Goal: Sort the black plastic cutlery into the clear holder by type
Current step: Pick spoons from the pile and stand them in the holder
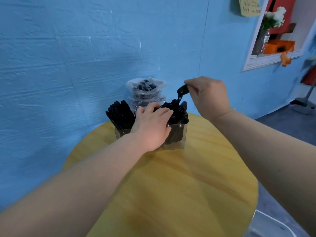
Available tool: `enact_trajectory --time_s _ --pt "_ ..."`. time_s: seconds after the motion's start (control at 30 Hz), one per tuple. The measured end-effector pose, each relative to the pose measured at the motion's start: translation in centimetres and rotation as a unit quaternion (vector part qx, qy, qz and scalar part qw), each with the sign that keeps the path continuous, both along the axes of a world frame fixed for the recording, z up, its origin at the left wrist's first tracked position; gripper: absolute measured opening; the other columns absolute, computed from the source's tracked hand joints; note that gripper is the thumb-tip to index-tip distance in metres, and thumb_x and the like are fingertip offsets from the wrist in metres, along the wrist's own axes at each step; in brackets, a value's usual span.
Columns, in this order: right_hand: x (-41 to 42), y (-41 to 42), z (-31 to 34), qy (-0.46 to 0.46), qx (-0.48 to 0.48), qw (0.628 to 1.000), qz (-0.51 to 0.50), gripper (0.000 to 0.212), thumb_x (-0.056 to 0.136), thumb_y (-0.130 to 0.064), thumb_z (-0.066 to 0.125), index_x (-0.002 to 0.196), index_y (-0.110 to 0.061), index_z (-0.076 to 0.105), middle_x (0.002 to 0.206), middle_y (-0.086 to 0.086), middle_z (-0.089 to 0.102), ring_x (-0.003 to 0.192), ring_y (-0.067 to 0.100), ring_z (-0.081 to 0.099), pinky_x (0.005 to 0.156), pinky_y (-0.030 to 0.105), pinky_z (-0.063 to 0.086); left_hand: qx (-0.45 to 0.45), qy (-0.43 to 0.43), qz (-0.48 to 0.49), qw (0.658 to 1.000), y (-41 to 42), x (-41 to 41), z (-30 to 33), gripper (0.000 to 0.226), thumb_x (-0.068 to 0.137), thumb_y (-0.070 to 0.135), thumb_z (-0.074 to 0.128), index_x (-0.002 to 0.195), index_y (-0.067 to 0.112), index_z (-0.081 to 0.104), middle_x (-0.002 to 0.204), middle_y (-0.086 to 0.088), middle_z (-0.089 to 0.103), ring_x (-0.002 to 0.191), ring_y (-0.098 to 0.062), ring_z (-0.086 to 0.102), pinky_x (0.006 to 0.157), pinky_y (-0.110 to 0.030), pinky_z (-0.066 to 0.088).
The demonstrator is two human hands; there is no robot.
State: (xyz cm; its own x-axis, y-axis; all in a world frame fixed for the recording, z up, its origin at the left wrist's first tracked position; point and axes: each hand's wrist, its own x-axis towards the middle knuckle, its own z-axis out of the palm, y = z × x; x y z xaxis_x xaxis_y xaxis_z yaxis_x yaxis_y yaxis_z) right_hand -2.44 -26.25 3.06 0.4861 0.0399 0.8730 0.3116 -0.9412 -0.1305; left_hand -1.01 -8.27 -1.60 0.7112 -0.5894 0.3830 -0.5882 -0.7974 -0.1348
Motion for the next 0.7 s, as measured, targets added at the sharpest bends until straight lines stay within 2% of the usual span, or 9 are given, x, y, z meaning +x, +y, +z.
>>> enact_trajectory --time_s 0.13,0.23,0.33,0.4,0.5,0.57,0.63,0.7 --pt "1.2 0.6 -1.6 0.058 -0.015 0.998 0.011 0.025 0.087 -0.014 0.050 0.092 -0.007 0.074 0.074 0.015 0.067 0.067 0.036 0.062 0.060 0.040 0.052 -0.006 -0.016 -0.009 1.000 -0.1 0.5 -0.4 0.052 0.098 0.042 0.038 0.147 0.031 0.028 0.151 0.015 0.031 0.139 -0.020 0.018 0.103 -0.043 0.022" --pt "2.1 0.9 -2.7 0.128 -0.033 0.991 -0.006 0.026 0.095 -0.017 0.048 0.099 -0.010 0.072 0.085 0.014 0.066 0.081 0.035 0.060 0.071 0.039 0.048 -0.020 -0.024 -0.012 0.999 0.0 0.7 -0.7 0.050 0.098 0.040 0.041 0.146 0.032 0.031 0.149 0.016 0.034 0.137 -0.019 0.020 0.102 -0.042 0.022" --pt "2.1 0.8 -3.9 0.189 -0.090 0.978 -0.003 0.034 0.100 -0.022 0.038 0.098 -0.010 0.069 0.097 0.009 0.067 0.096 0.027 0.051 0.086 0.028 0.032 -0.030 -0.037 -0.017 0.999 0.2 0.9 -1.3 0.051 0.096 0.037 0.046 0.145 0.030 0.034 0.147 0.014 0.038 0.136 -0.021 0.025 0.100 -0.044 0.025" --pt "1.8 0.9 -4.3 0.231 -0.100 0.968 0.014 0.039 0.103 -0.025 0.030 0.103 -0.012 0.067 0.113 0.005 0.064 0.113 0.021 0.042 0.095 0.024 0.022 -0.045 -0.046 -0.026 0.998 0.3 0.9 -1.6 0.051 0.094 0.033 0.051 0.143 0.028 0.040 0.144 0.012 0.044 0.133 -0.023 0.031 0.097 -0.045 0.028" --pt "1.4 1.1 -4.4 0.317 -0.058 0.946 0.020 0.043 0.104 -0.028 0.023 0.119 -0.014 0.061 0.133 0.004 0.052 0.126 0.013 0.023 0.103 0.023 0.013 -0.053 -0.045 -0.030 0.997 0.2 0.8 -1.8 0.052 0.092 0.030 0.055 0.142 0.026 0.041 0.143 0.011 0.045 0.132 -0.024 0.034 0.096 -0.046 0.030" --pt "0.9 1.4 -4.7 0.330 0.012 0.943 0.027 0.043 0.102 -0.035 0.026 0.137 -0.021 0.049 0.147 0.005 0.037 0.135 0.018 0.019 0.110 0.029 0.015 -0.060 -0.039 -0.027 0.997 0.4 0.5 -2.1 0.056 0.091 0.030 0.056 0.144 0.025 0.037 0.147 0.010 0.041 0.134 -0.022 0.030 0.100 -0.045 0.029" --pt "0.1 1.4 -5.5 0.302 0.096 0.948 0.031 0.048 0.100 -0.040 0.035 0.145 -0.024 0.035 0.153 0.002 0.027 0.140 0.021 0.019 0.112 0.033 0.019 -0.094 -0.036 -0.015 0.995 1.3 -0.2 -2.6 0.059 0.089 0.029 0.058 0.144 0.025 0.037 0.148 0.007 0.038 0.135 -0.019 0.028 0.105 -0.043 0.028" --pt "-1.0 1.2 -6.7 0.250 0.176 0.952 0.023 0.053 0.097 -0.037 0.045 0.146 -0.021 0.031 0.151 0.000 0.030 0.139 0.017 0.026 0.111 0.032 0.022 -0.152 -0.044 -0.003 0.987 2.7 -1.1 -3.3 0.055 0.085 0.026 0.061 0.138 0.022 0.046 0.140 0.004 0.044 0.130 -0.019 0.033 0.105 -0.042 0.030"
